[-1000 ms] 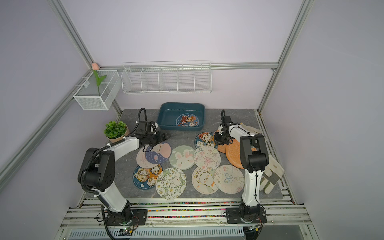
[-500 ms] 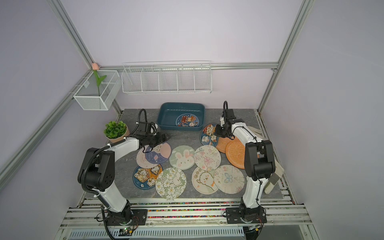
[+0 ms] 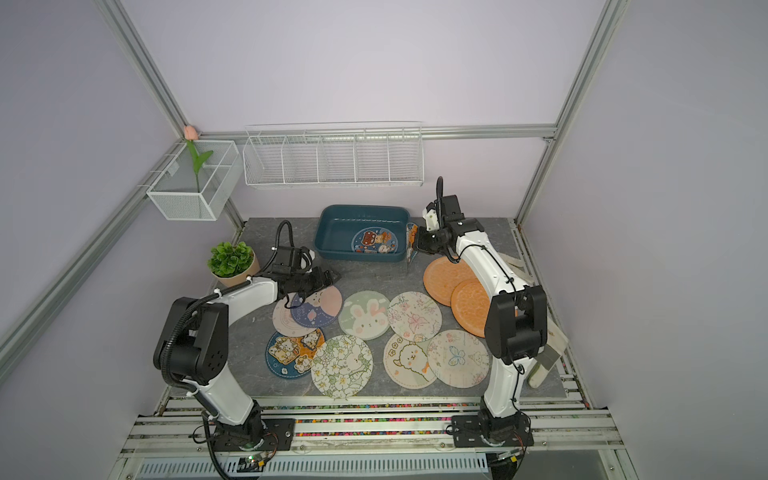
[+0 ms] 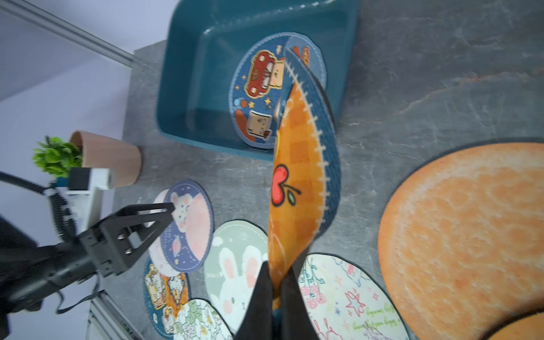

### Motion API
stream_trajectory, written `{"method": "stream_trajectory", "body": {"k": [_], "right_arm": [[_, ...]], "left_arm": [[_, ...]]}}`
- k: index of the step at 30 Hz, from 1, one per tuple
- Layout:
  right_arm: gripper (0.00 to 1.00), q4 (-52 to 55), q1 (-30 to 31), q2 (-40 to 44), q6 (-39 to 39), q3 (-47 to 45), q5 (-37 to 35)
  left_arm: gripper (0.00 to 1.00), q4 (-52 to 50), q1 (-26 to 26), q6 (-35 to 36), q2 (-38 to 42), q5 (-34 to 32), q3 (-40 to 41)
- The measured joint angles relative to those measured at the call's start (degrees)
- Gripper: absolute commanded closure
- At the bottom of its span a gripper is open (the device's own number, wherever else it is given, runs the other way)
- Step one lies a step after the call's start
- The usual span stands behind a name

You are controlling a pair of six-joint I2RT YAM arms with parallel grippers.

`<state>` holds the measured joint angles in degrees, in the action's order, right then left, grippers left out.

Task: Put the coasters into the storage box
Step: Pick up the coaster from the center of the board, then place the coaster in the storage box.

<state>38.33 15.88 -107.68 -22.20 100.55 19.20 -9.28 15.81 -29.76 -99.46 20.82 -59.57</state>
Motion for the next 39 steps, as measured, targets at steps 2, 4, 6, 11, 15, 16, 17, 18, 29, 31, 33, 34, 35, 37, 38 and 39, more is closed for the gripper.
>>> {"method": "stream_trajectory", "body": {"k": [2, 4, 6, 11, 15, 16, 17, 18, 29, 31, 33, 34, 35, 37, 38, 39], "right_arm": [[0.93, 0.1, 0.4, -0.1, -1.0, 2.5, 1.5], [0.93, 0.0, 0.6, -0.4, -1.9, 4.7, 2.9], [0.93, -0.2, 0.8, -1.4, -2.9, 7.3, 4.4], [0.93, -2.3, 1.5, -7.1, -5.3, 13.6, 7.8], [0.93, -4.9, 2.3, -12.9, -7.9, 16.4, 9.7], [0.93, -5.6, 2.5, -14.0, -8.4, 16.7, 10.0], [0.93, -6.2, 2.7, -15.3, -9.2, 17.1, 10.4], [0.93, -7.1, 3.0, -16.7, -10.0, 17.7, 10.7], [0.93, -15.8, 7.1, -30.4, -16.1, 30.8, 13.7], [0.93, -17.3, 7.6, -31.6, -16.7, 31.5, 13.8], [0.93, -18.5, 7.7, -32.3, -17.1, 31.7, 13.6], [0.93, -18.8, 7.6, -32.6, -17.3, 31.7, 13.6], [0.93, -19.2, 7.5, -32.9, -17.5, 31.7, 13.5], [0.93, -19.8, 7.1, -33.3, -17.8, 31.3, 12.9], [0.93, -20.2, 6.7, -33.3, -17.9, 30.4, 12.3], [0.93, -20.4, 6.4, -33.3, -17.9, 29.7, 11.8]], "left_arm": [[0.07, 0.1, 0.0, 0.0, 0.2, 0.0, 0.2], [0.07, 0.3, 0.0, 0.0, 0.6, 0.0, 0.5], [0.07, 0.4, 0.0, 0.0, 0.8, 0.0, 0.9], [0.07, 0.5, -0.2, 0.0, 1.7, 0.0, 1.8], [0.06, 0.6, -0.7, 0.0, 2.4, 0.0, 2.5], [0.06, 0.6, -0.8, 0.0, 2.6, 0.0, 2.6], [0.06, 0.6, -1.0, 0.0, 2.8, 0.0, 2.7], [0.06, 0.7, -1.2, 0.0, 3.0, 0.0, 2.9], [0.05, 1.1, -2.2, 0.0, 3.3, 0.0, 3.7], [0.05, 1.1, -2.3, 0.0, 3.3, 0.0, 3.7], [0.05, 1.0, -2.4, 0.0, 3.3, 0.0, 3.7], [0.05, 1.0, -2.5, 0.0, 3.3, 0.0, 3.7], [0.05, 1.0, -2.5, 0.0, 3.3, 0.0, 3.7], [0.05, 0.9, -2.6, 0.0, 3.3, -0.1, 3.7], [0.05, 0.8, -2.7, 0.0, 3.3, -0.1, 3.6], [0.05, 0.8, -2.7, 0.0, 3.3, -0.2, 3.6]]}}
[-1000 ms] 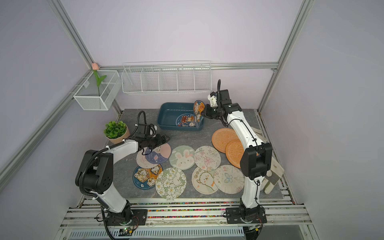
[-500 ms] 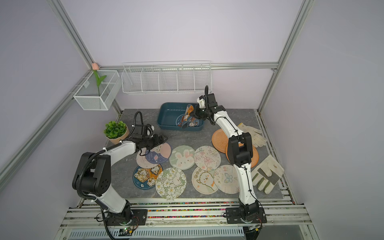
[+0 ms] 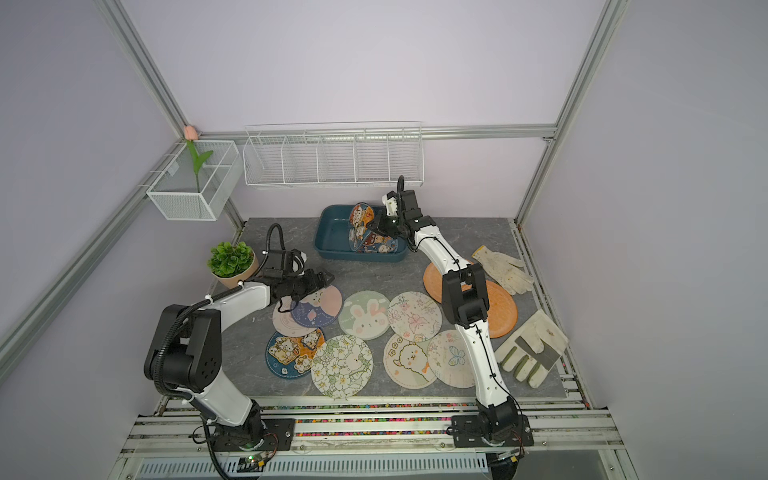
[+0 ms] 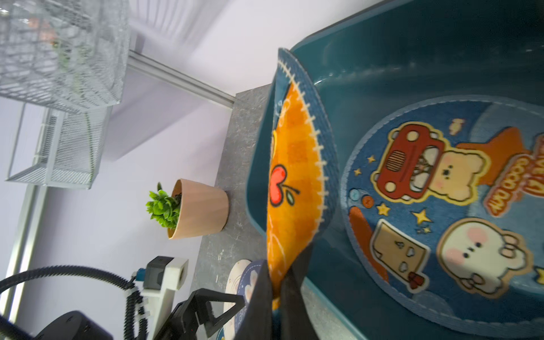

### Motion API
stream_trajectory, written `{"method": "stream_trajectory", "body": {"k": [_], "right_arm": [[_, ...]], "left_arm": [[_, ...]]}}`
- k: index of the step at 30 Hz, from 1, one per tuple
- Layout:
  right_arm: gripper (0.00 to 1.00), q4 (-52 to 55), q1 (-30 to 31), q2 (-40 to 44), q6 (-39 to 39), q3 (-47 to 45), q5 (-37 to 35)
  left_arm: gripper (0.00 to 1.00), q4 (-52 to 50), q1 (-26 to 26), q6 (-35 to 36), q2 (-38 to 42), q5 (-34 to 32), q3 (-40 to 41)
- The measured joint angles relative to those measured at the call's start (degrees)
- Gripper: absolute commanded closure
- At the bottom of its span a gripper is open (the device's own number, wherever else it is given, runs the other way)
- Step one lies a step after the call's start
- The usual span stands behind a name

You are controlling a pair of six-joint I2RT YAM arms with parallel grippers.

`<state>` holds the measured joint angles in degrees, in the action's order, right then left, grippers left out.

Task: Put the coasters into the storage box
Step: Place the coaster in the storage box.

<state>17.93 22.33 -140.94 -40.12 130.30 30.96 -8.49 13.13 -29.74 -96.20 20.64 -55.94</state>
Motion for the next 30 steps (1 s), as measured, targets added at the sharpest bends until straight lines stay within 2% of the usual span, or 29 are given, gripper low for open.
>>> {"method": "stream_trajectory", "body": {"k": [4, 7, 11, 14, 22, 30], "right_arm": [[0.93, 0.7, -1.8, -0.4, 0.1, -3.0, -3.8], [0.88, 3.1, -3.3, -1.7, 1.0, -3.3, -6.4], [0.70, 8.0, -4.7, -3.3, 2.8, -3.0, -9.4], [0.50, 9.8, -4.9, -3.1, 5.0, -1.7, -11.0], [0.24, 13.2, -4.1, -1.3, 9.8, -0.9, -13.2], [0.23, 19.0, -2.5, -0.3, 14.5, 0.3, -15.7]], "left_arm": [[0.05, 0.0, 0.0, 0.0, 0.0, -0.1, 0.0], [0.05, -0.2, 0.0, 0.0, 0.0, -0.1, -0.1], [0.05, -0.3, 0.0, 0.0, 0.0, -0.2, -0.1], [0.05, -0.4, 0.0, 0.0, 0.0, -0.3, -0.2], [0.04, -0.4, 0.0, 0.0, -0.1, -0.3, -0.5], [0.04, -0.4, 0.0, 0.0, -0.1, -0.3, -0.5]]}}
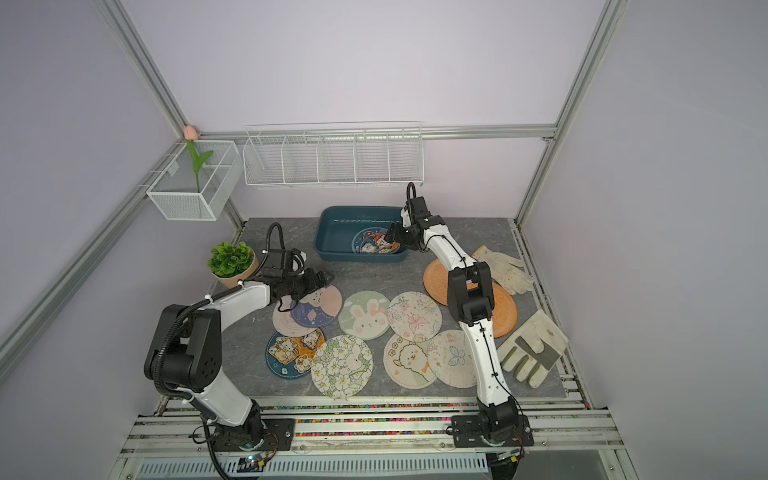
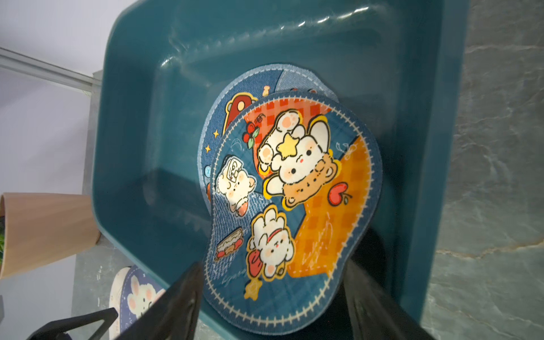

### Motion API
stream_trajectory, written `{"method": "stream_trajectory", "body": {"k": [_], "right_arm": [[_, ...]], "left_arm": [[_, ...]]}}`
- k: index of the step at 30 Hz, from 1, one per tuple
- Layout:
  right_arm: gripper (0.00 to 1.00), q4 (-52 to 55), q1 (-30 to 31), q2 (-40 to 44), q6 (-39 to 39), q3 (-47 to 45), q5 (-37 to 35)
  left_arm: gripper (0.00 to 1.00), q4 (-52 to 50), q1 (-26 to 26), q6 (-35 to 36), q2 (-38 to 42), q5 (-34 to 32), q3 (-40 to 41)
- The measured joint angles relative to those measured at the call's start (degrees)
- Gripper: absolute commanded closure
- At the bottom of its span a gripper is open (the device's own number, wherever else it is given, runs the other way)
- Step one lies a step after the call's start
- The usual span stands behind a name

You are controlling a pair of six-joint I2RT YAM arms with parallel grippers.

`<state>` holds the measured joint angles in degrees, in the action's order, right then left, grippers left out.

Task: Put the coasters into the storage box
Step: Place the coaster in the storage box, then adjust the storage box at the center of the board.

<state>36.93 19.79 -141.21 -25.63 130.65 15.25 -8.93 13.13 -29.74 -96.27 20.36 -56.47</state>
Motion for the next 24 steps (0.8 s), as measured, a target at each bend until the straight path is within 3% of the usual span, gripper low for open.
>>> {"method": "stream_trajectory", "body": {"k": [15, 24], "right_arm": [[0.25, 9.8, 5.9, -0.4, 3.0, 9.7, -7.7], [0.22, 10.8, 5.8, -7.9, 3.0, 15.8, -8.6]], "left_arm": [[0.04, -0.4, 0.0, 0.0, 0.0, -0.2, 0.0], [0.03, -0.6, 0.0, 0.1, 0.0, -0.2, 0.0]]}}
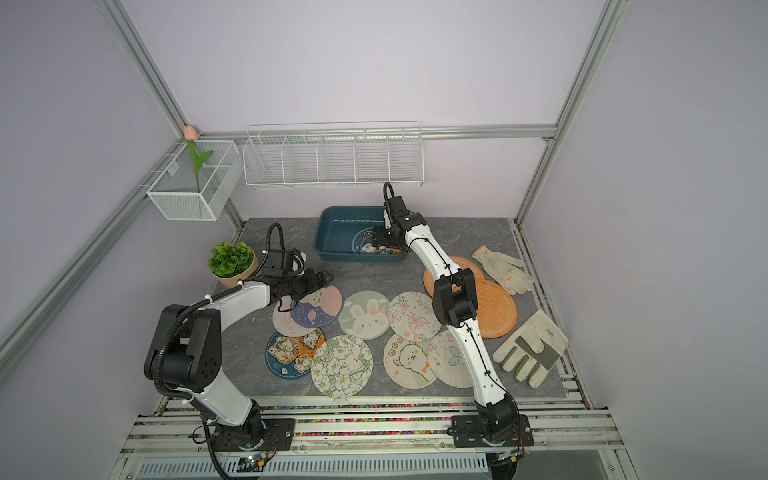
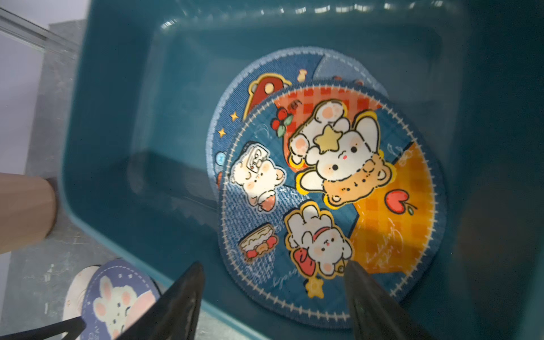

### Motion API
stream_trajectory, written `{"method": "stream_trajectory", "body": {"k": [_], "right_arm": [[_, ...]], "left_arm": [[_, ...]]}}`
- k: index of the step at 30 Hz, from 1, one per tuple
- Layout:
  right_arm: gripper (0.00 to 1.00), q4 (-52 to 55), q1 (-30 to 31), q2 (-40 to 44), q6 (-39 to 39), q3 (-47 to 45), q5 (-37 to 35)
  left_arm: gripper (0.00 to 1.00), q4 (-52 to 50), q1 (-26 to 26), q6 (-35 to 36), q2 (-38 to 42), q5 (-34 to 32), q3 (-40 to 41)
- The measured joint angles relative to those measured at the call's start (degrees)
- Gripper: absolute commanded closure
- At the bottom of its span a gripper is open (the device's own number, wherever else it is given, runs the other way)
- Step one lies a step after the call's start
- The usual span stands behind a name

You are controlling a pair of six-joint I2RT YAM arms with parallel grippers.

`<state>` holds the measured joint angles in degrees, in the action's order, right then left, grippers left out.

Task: Put the coasters into the storage box
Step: Adjust the storage box at the center of the board.

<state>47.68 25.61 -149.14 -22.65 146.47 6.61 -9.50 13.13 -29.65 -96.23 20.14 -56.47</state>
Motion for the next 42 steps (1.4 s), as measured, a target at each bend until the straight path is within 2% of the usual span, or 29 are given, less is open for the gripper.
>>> {"method": "stream_trajectory", "body": {"k": [9, 26, 42], "right_arm": [[0.09, 1.4, 0.0, -1.3, 2.4, 0.1, 0.1], [0.12, 12.4, -0.2, -1.3, 10.7, -0.2, 4.2], [0.15, 16.8, 0.0, 3.8, 17.2, -9.4, 8.5]], "left_arm": [[0.03, -0.6, 0.0, 0.2, 0.0, -0.2, 0.0], [0.03, -0.9, 0.0, 0.2, 0.0, -0.2, 0.0], [0.02, -0.9, 0.0, 0.2, 0.4, -0.2, 0.0]]}}
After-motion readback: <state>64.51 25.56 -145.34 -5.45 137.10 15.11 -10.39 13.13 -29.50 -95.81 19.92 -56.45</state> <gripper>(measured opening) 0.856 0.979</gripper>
